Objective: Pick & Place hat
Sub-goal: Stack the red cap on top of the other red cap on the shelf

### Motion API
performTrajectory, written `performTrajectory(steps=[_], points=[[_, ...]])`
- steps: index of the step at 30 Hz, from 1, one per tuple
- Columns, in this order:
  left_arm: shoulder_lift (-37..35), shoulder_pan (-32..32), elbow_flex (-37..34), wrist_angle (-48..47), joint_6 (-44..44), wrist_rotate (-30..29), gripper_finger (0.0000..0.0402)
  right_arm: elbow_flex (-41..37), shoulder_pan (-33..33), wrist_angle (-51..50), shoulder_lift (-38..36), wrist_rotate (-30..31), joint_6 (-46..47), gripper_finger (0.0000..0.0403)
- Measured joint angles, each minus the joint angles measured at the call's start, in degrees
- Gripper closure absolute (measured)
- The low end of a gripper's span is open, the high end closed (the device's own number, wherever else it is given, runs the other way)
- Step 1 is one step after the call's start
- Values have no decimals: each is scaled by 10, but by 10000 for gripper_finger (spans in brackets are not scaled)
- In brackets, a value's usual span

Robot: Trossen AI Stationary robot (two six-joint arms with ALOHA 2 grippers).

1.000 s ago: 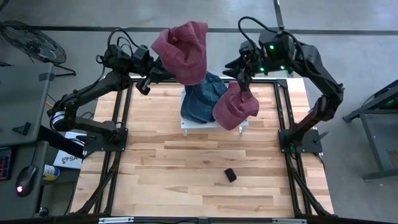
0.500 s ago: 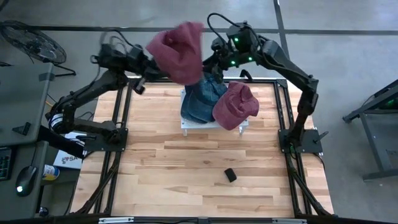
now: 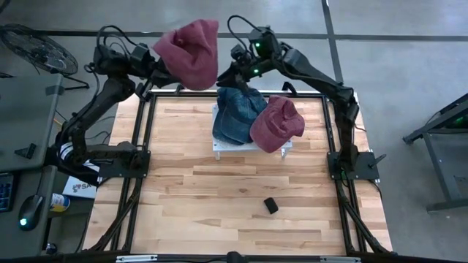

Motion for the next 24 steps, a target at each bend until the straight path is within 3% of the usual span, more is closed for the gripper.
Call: performTrajectory(steps=[9, 15, 24], points=[[-11, 70, 0, 7, -13, 66, 394, 0, -38, 39, 21, -113, -13, 261], [-15, 66, 0, 7, -28, 71, 394, 0, -59, 113, 21, -140, -9, 261], [-16, 3, 0, 22, -29, 42, 394, 0, -60, 171, 21, -180, -16, 261]])
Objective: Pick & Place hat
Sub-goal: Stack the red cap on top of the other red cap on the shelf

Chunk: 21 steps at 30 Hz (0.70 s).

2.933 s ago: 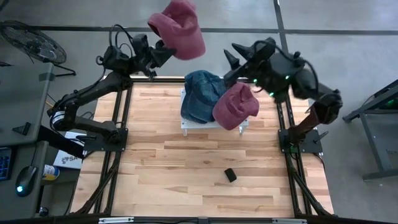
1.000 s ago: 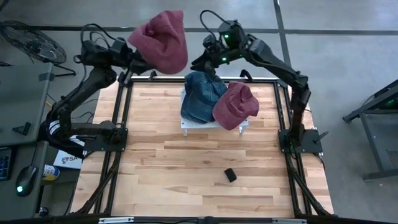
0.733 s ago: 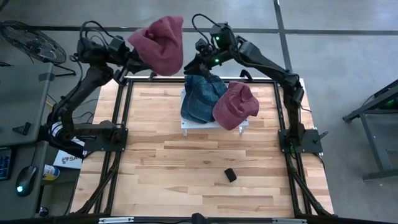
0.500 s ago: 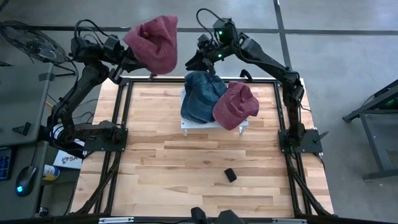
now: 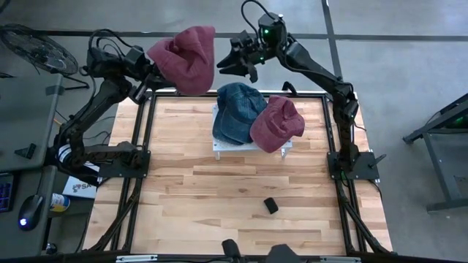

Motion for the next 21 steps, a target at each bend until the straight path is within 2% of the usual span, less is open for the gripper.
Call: performTrajectory(steps=[8, 12, 21], points=[[0, -49, 0, -1, -3, -19, 394, 0, 3, 40, 0, -104, 14, 261], [1, -76, 0, -2, 1, -37, 394, 0, 9, 63, 0, -116, 16, 261], [5, -97, 0, -7, 4, -61, 394, 0, 37, 155, 0, -191, 87, 261]])
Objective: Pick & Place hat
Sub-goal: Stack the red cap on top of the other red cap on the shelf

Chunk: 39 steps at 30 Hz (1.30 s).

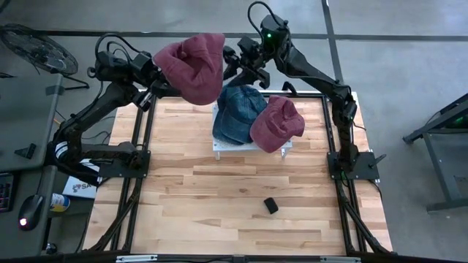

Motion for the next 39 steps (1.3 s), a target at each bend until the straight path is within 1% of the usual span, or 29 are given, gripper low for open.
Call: performTrajectory(steps=[2, 4, 10, 16, 19, 28, 31, 35, 39], points=[[0, 0, 0, 0, 0, -3, 394, 0, 7, 13, 0, -21, 14, 261], [0, 0, 0, 1, 0, -3, 394, 0, 12, 18, 0, -26, 22, 261], [0, -1, 0, -3, -13, -3, 394, 0, 25, 33, 0, -11, 29, 261], [1, -1, 0, -57, 3, -7, 394, 0, 38, 80, 0, 13, 60, 261], [2, -1, 0, -77, 15, -10, 394, 0, 44, 86, 0, 24, 68, 261], [-8, -1, 0, -70, 20, -11, 394, 0, 45, 82, 0, 33, 92, 261], [-14, 0, 0, -55, 20, -9, 394, 0, 45, 77, 0, 37, 97, 261], [-16, 0, 0, -45, 14, -8, 394, 0, 47, 68, 0, 63, 92, 261], [-16, 0, 0, -46, 9, -3, 394, 0, 53, 68, 0, 67, 89, 274]])
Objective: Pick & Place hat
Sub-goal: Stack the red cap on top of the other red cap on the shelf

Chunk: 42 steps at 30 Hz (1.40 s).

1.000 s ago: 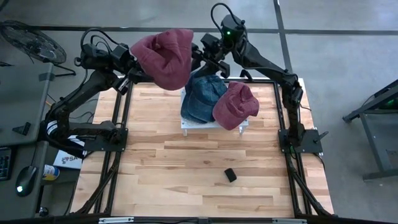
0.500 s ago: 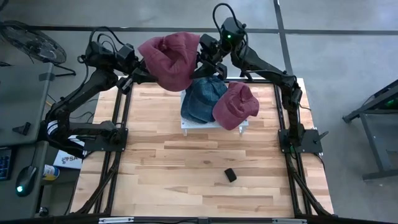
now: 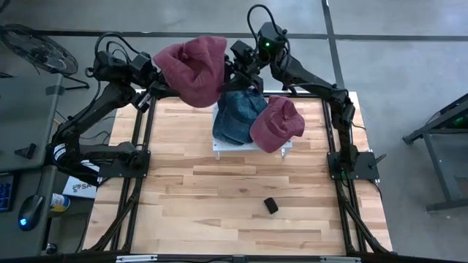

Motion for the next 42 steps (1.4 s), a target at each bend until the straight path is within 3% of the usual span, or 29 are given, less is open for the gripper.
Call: performTrajectory(steps=[6, 12, 23, 32, 42], points=[[0, 0, 0, 0, -12, 1, 394, 0, 11, 0, 0, 2, -10, 322], [1, 1, 0, -6, -35, -10, 362, 1, 12, -4, -2, 5, -11, 392], [0, 3, 0, -19, -44, -56, 349, 1, -1, -79, -17, 99, -7, 398], [-25, 86, -1, -17, -41, -73, 348, -1, -8, -246, -84, 185, -104, 398], [-29, 128, 0, -16, -40, -75, 348, 0, -5, -408, -158, 382, -150, 399]])
